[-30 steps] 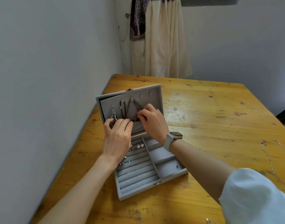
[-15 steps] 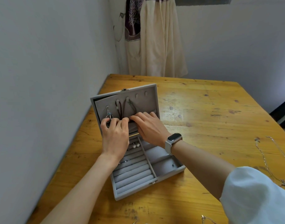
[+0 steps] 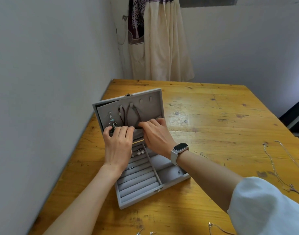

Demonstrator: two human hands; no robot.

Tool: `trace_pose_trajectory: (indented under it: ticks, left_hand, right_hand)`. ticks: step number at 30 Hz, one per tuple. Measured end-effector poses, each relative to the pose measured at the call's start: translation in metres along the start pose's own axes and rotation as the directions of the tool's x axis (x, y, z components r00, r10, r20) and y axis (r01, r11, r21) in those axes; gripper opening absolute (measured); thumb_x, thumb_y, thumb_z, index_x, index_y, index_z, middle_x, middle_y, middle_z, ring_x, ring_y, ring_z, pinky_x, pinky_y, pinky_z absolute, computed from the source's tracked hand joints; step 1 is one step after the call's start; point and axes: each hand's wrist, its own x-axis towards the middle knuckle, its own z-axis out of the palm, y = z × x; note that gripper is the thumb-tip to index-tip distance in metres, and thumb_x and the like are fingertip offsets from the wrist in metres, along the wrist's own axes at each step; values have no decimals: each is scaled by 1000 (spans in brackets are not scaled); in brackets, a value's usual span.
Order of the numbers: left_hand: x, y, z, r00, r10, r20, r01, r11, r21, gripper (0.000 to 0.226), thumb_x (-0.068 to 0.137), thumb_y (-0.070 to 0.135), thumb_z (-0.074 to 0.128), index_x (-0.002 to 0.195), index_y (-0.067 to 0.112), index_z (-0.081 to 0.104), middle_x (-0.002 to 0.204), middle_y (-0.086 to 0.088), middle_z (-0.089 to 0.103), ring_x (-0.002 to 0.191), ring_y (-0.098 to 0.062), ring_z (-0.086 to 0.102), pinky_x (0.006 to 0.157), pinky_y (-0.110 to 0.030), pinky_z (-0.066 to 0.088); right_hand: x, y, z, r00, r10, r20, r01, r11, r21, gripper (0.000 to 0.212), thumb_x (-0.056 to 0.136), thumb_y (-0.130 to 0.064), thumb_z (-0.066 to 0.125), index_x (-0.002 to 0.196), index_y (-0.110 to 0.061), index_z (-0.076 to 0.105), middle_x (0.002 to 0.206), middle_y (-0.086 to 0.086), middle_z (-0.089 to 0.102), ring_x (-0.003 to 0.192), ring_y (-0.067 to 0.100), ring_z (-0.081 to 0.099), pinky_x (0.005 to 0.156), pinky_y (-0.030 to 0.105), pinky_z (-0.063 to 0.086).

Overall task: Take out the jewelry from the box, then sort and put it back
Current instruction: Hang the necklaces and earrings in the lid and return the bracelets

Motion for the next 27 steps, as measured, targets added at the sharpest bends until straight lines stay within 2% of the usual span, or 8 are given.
trace_pose_trajectory:
  ticks: [2,5,8,11,14,19,21,27]
  left_hand:
    - [2,0,-1,1000,-11,2,11,1000,7,49,59,-12,65,104,6,62,87,-8,64,83,-27,62,88,-42,26]
    - [4,-2,-1,1000,-9,3,9,1000,8,51,54,-14,66,100,7,64,84,-8,62,81,-27,62,86,-40,26]
    - [4,-2,0,1000,-4,2,4,1000,14,45,57,-13,67,96,8,64,83,-7,62,81,-27,61,86,-40,26]
    - [3,-2,2,1000,-13,20,12,1000,22,42,59,-8,68,96,10,64,87,-7,62,84,-27,61,87,-41,25]
    - [3,-1,1,999,-20,31,20,1000,9,40,59,-6,71,96,10,66,93,-10,63,88,-28,61,88,-42,25]
    - [3,3,-7,998,-42,37,42,999,-18,42,62,-3,72,102,8,65,101,-13,62,96,-31,59,88,-43,25]
    - [4,7,-14,997,-63,36,65,997,-36,44,63,0,71,105,8,64,104,-13,61,100,-31,58,89,-44,25]
    - [14,52,-35,993,-110,36,114,975,-190,44,66,4,70,108,9,61,113,-13,59,110,-27,46,91,-45,31]
  right_hand:
    - [4,-1,1,1000,26,-12,-25,998,57,19,76,-1,56,94,-9,57,78,6,66,70,27,59,70,34,25]
    - [9,1,-2,999,49,10,-50,990,131,12,80,-1,55,89,-4,62,88,13,59,67,29,56,65,35,36]
    - [9,1,-3,1000,19,11,-20,997,79,17,82,-8,49,83,-4,65,86,12,52,66,28,52,59,36,39]
    - [6,-3,-3,1000,-7,26,9,997,-81,31,77,-22,35,81,-12,64,81,5,58,73,24,56,63,31,40]
    - [3,-4,-5,997,-11,75,20,992,-126,34,75,-22,30,85,-13,61,77,1,64,77,23,58,64,32,42]
    - [-4,0,-17,997,-29,75,30,999,-23,34,75,-16,39,98,-8,62,100,8,65,93,27,61,73,35,47]
    - [-11,2,-27,998,-27,54,27,1000,10,40,77,-17,33,105,-8,60,110,8,62,103,25,58,79,36,46]
    - [-60,28,-64,997,71,3,-71,995,74,32,79,-6,42,105,-7,61,108,10,63,100,28,59,82,40,48]
